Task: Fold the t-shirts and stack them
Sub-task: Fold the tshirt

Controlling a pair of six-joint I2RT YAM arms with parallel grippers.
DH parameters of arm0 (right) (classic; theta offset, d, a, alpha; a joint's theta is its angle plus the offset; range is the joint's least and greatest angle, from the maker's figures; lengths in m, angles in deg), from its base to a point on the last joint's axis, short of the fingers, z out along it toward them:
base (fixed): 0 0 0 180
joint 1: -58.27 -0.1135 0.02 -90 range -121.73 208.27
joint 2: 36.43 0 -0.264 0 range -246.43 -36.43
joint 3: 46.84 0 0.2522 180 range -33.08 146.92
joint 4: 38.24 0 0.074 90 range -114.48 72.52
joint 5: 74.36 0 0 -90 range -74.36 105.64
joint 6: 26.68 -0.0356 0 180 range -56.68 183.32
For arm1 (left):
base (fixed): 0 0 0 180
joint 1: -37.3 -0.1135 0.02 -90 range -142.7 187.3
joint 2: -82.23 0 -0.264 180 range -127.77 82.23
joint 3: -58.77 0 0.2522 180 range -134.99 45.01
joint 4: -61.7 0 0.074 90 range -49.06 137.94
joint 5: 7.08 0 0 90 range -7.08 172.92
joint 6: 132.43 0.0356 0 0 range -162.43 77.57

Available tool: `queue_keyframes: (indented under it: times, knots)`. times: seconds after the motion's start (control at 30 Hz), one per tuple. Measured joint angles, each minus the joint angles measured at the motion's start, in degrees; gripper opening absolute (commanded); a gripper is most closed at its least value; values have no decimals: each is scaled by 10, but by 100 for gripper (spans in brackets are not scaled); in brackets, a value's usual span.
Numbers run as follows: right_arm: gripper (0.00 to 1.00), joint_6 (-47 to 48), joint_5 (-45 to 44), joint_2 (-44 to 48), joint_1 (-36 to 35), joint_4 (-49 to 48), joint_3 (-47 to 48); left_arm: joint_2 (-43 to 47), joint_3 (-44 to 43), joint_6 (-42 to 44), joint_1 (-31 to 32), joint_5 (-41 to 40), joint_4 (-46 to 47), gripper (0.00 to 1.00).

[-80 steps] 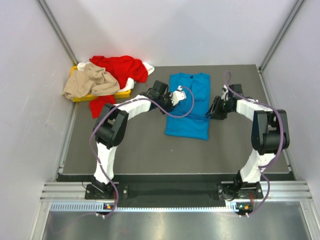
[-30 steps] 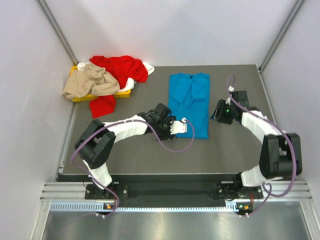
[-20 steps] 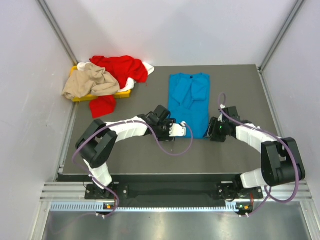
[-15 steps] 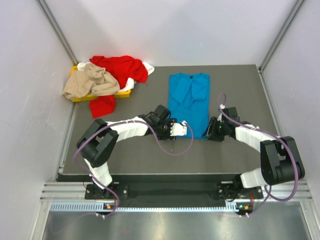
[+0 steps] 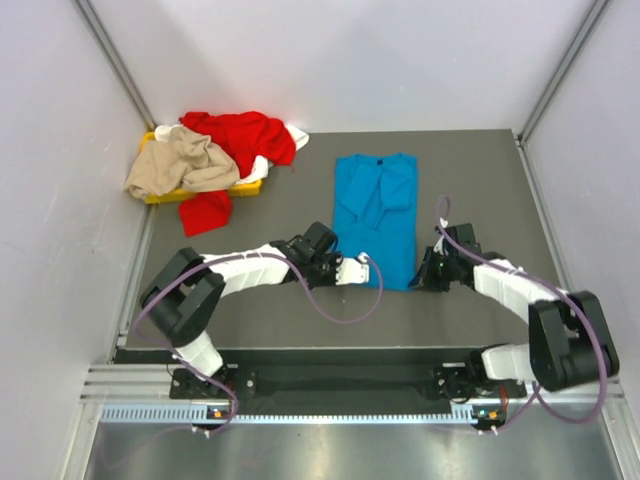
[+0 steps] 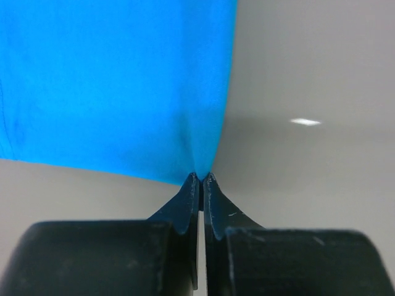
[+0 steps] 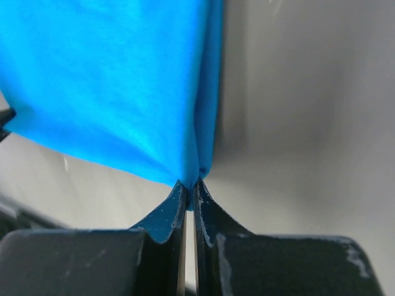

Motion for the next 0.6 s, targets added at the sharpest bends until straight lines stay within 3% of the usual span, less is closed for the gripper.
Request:
queue_keyframes:
  times: [0.2,0.37,0.47,0.6]
  knots:
    - [0,0,10,135,-62,116,-30,96,22,-35,38,33,-124,0]
    - [0,-2,26,205,-78,177,-31,162,14,-69,24,59,-190,0]
    - [0,7,30,170,-74,192,0,149,-24,-88,-22,76,-205,0]
    - [0,42,45,40,-33,186,111,81,-119,-106,-94,91,-210,0]
